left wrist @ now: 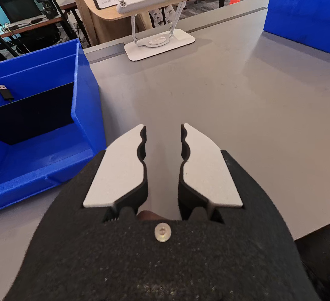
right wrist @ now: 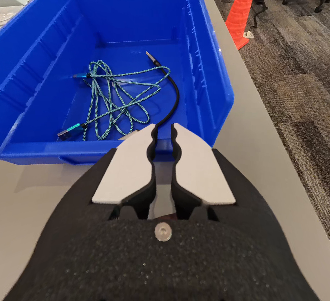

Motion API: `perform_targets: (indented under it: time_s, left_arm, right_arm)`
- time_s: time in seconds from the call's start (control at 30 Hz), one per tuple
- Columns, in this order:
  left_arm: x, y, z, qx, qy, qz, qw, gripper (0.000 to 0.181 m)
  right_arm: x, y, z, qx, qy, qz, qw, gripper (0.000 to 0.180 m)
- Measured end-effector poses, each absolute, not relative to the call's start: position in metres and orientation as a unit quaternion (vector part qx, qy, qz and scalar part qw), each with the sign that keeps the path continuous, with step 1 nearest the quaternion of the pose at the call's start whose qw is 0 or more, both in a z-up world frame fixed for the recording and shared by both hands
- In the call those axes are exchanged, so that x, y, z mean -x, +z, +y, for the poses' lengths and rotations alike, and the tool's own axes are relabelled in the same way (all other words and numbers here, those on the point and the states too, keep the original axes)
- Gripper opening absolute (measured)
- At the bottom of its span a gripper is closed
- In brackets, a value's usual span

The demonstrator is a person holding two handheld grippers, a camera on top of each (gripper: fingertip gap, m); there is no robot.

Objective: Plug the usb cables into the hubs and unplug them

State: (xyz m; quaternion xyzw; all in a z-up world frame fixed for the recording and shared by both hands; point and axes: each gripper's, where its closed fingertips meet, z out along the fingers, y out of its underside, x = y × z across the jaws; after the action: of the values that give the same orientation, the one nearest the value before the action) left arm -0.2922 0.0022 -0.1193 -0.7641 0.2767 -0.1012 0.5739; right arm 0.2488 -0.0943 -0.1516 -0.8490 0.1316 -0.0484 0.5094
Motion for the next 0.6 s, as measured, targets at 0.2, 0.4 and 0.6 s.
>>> perform_targets:
  time_s: [0.2, 0.4, 0.6]
  left_arm:
    - [0.289, -0.118, 0.004, 0.759, -0.102, 0.277, 0.581, 0.038]
    - [0.28, -0.117, 0.004, 0.752, -0.128, 0.27, 0.587, 0.043]
    - [0.264, -0.103, 0.029, 0.734, -0.103, 0.234, 0.629, 0.044]
  right_arm:
    - [-0.262, -0.152, -0.095, 0.849, -0.056, 0.133, 0.508, 0.013]
    - [-0.238, -0.126, -0.096, 0.833, -0.061, 0.111, 0.539, 0.016]
    - [-0.039, -0.061, -0.053, 0.791, 0.039, -0.07, 0.606, 0.023]
